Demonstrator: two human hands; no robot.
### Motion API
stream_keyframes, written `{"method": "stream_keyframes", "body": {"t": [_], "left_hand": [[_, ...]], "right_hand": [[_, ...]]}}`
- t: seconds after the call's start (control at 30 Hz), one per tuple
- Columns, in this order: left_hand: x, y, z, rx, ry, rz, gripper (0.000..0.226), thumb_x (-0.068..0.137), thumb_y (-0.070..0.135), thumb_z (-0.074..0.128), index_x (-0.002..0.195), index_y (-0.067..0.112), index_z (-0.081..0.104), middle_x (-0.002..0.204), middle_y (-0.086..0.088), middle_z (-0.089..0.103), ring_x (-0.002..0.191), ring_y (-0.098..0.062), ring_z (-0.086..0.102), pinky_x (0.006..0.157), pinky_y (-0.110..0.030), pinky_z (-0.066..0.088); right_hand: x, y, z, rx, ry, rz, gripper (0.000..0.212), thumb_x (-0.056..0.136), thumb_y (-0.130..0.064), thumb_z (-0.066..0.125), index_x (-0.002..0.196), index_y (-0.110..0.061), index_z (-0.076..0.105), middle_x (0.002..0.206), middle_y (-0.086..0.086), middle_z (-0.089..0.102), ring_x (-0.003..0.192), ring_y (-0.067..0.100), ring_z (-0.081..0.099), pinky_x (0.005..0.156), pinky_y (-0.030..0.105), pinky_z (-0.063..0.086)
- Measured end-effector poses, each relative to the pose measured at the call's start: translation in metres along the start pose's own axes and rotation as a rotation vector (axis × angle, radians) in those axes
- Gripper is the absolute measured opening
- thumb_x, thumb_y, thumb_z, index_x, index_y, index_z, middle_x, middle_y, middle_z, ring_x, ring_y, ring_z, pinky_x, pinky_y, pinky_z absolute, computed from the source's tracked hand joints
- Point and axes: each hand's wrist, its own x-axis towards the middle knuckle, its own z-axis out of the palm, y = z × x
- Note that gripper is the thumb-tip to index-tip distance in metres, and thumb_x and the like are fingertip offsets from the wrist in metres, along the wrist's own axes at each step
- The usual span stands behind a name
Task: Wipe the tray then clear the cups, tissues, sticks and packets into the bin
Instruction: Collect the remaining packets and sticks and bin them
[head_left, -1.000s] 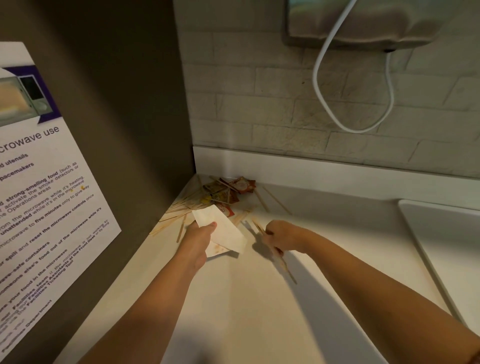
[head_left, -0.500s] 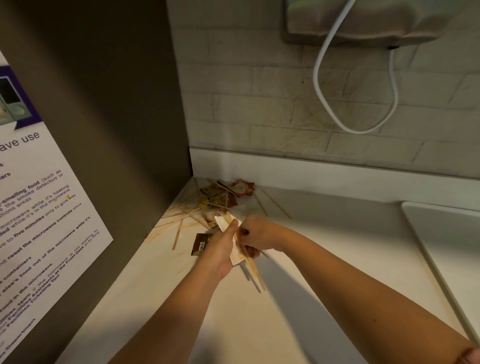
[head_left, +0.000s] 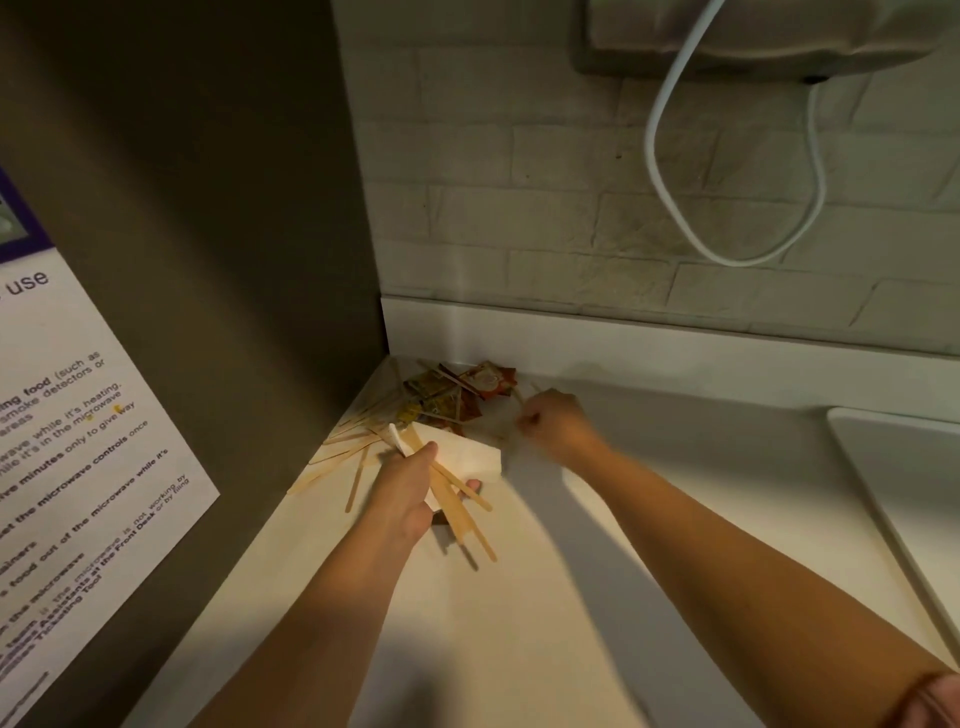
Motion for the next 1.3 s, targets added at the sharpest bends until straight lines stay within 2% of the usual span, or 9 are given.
{"method": "stream_keyframes", "body": {"t": [0.1,0.2,0.4,0.53,0.7,0.77,0.93,1.1,1.3], "left_hand": [[0.010,0.005,-0.010,-0.035,0.016,0.000,0.034,0.097,0.009,0.047,0.129,0.009,0.040,0.115,-0.022,0.051,0.082,-0.035,0.056,0.039,-0.035,0.052],[0.016,0.011,-0.016,-0.025,0.042,0.003,0.041,0.095,0.009,0.049,0.135,0.009,0.038,0.127,-0.023,0.048,0.089,-0.037,0.056,0.041,-0.035,0.053],[0.018,0.022,-0.019,0.019,0.043,0.015,0.029,0.096,0.010,0.048,0.125,0.009,0.043,0.113,-0.020,0.050,0.079,-0.032,0.056,0.037,-0.033,0.053],[0.019,0.022,-0.021,0.016,0.037,0.013,0.034,0.097,0.010,0.047,0.131,0.007,0.041,0.110,-0.019,0.050,0.077,-0.031,0.056,0.037,-0.032,0.053],[0.024,0.023,-0.022,0.033,0.059,-0.008,0.039,0.096,0.011,0.050,0.133,0.007,0.039,0.114,-0.020,0.050,0.080,-0.033,0.057,0.039,-0.034,0.054],[0.026,0.025,-0.023,0.030,0.068,-0.015,0.040,0.095,0.012,0.051,0.133,0.008,0.039,0.115,-0.020,0.050,0.082,-0.033,0.057,0.039,-0.035,0.055],[0.031,0.023,-0.027,0.030,0.066,-0.013,0.041,0.095,0.012,0.051,0.134,0.007,0.038,0.115,-0.021,0.051,0.082,-0.033,0.058,0.041,-0.035,0.055],[0.027,0.021,-0.025,0.027,0.032,-0.002,0.038,0.096,0.010,0.049,0.132,0.006,0.039,0.115,-0.021,0.051,0.080,-0.033,0.058,0.039,-0.034,0.055],[0.021,0.023,-0.026,0.032,0.027,0.006,0.038,0.096,0.010,0.048,0.133,0.005,0.039,0.115,-0.022,0.051,0.076,-0.033,0.058,0.038,-0.033,0.054]], "right_hand": [[0.023,0.030,0.005,-0.117,0.092,0.162,0.031,0.092,-0.011,0.045,0.115,0.000,0.062,0.123,0.015,0.059,0.119,0.028,0.050,0.094,0.027,0.039],[0.033,0.044,0.010,-0.134,0.157,0.296,0.032,0.092,-0.009,0.044,0.120,0.001,0.054,0.131,0.017,0.048,0.124,0.031,0.041,0.099,0.031,0.035],[0.050,0.041,0.018,-0.123,0.171,0.320,0.033,0.093,0.000,0.038,0.121,0.003,0.055,0.126,0.020,0.055,0.120,0.033,0.051,0.098,0.035,0.043],[0.059,0.030,0.026,-0.094,0.124,0.326,0.032,0.092,-0.001,0.041,0.119,0.003,0.057,0.124,0.021,0.057,0.119,0.033,0.053,0.097,0.036,0.045],[0.069,0.015,0.030,-0.063,0.065,0.276,0.043,0.093,-0.027,0.053,0.127,-0.002,0.051,0.134,0.019,0.047,0.126,0.033,0.044,0.101,0.037,0.040],[0.071,0.015,0.031,-0.078,0.097,0.265,0.040,0.093,-0.023,0.054,0.126,-0.002,0.053,0.133,0.017,0.049,0.125,0.031,0.046,0.099,0.035,0.042],[0.065,0.018,0.028,-0.150,0.152,0.252,0.030,0.095,-0.006,0.042,0.120,0.001,0.057,0.125,0.019,0.057,0.118,0.031,0.053,0.095,0.035,0.045],[0.054,0.017,0.029,-0.362,0.056,0.259,0.038,0.098,-0.007,0.033,0.133,0.000,0.046,0.136,0.019,0.043,0.127,0.032,0.041,0.104,0.038,0.041],[0.047,0.028,0.016,-0.409,-0.109,0.255,0.036,0.097,-0.012,0.040,0.129,-0.003,0.052,0.134,0.016,0.050,0.125,0.031,0.047,0.103,0.037,0.038]]}}
